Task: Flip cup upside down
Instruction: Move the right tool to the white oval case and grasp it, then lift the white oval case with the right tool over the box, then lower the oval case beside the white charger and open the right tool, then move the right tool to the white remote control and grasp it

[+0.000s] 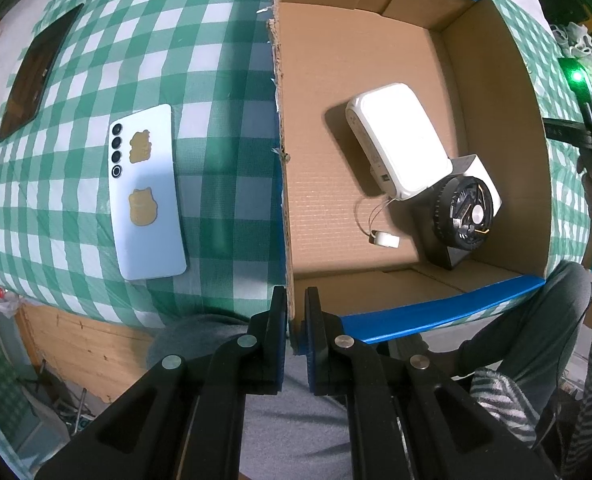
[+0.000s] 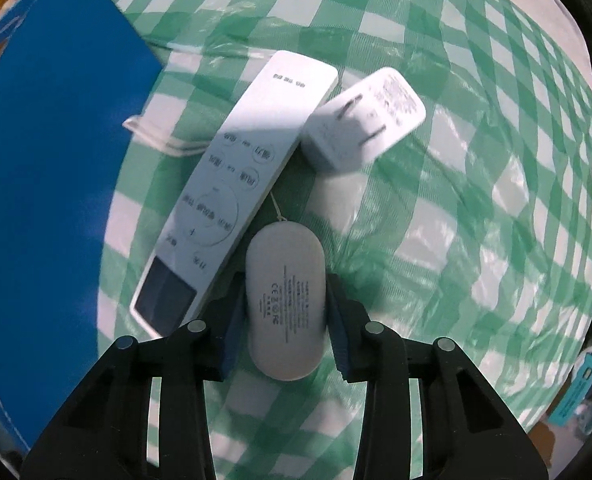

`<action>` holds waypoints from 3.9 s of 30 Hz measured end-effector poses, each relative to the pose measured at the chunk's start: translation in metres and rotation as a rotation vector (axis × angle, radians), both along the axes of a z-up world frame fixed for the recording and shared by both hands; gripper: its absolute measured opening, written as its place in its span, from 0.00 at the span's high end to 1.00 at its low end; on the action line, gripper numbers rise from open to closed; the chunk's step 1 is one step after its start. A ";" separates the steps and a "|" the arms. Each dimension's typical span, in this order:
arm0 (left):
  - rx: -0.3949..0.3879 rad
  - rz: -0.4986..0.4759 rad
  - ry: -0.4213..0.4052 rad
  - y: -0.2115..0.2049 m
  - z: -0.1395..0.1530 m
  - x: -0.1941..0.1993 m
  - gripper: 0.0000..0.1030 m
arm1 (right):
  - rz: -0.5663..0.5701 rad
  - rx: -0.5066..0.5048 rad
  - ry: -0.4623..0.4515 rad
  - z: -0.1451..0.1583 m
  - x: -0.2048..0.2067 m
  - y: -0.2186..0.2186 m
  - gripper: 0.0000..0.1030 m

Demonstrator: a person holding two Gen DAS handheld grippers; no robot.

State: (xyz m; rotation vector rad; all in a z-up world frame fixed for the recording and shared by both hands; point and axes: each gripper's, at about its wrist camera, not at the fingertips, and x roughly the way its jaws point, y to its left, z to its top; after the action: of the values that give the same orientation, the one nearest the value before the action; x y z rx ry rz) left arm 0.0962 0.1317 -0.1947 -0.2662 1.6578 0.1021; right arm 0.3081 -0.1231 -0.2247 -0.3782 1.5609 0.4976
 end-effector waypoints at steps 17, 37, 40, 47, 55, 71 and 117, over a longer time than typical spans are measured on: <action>0.002 -0.006 0.000 -0.001 -0.001 0.002 0.94 | -0.038 0.106 -0.032 0.083 -0.018 -0.041 0.65; -0.003 -0.003 -0.004 0.003 -0.001 0.001 0.93 | 0.078 0.234 -0.130 0.182 -0.045 0.025 0.65; -0.004 -0.002 -0.005 0.004 -0.001 0.001 0.94 | 0.102 0.259 -0.131 0.190 -0.051 0.042 0.65; -0.003 -0.004 -0.003 0.004 -0.001 0.001 0.93 | 0.169 0.292 -0.122 0.195 -0.068 0.086 0.65; -0.006 -0.006 -0.005 0.006 0.000 0.002 0.93 | 0.196 0.279 -0.082 0.157 -0.079 0.130 0.65; -0.007 -0.009 -0.007 0.005 0.002 0.003 0.93 | 0.184 0.153 -0.039 0.071 -0.083 0.155 0.65; -0.007 -0.009 -0.008 0.005 0.002 0.003 0.93 | -0.034 0.200 -0.088 0.122 -0.023 0.049 0.39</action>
State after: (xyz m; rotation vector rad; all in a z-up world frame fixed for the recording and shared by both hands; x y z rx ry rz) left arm 0.0988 0.1364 -0.1927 -0.2644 1.6518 0.0883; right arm 0.2851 -0.0744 -0.1029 -0.2172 1.4158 0.5971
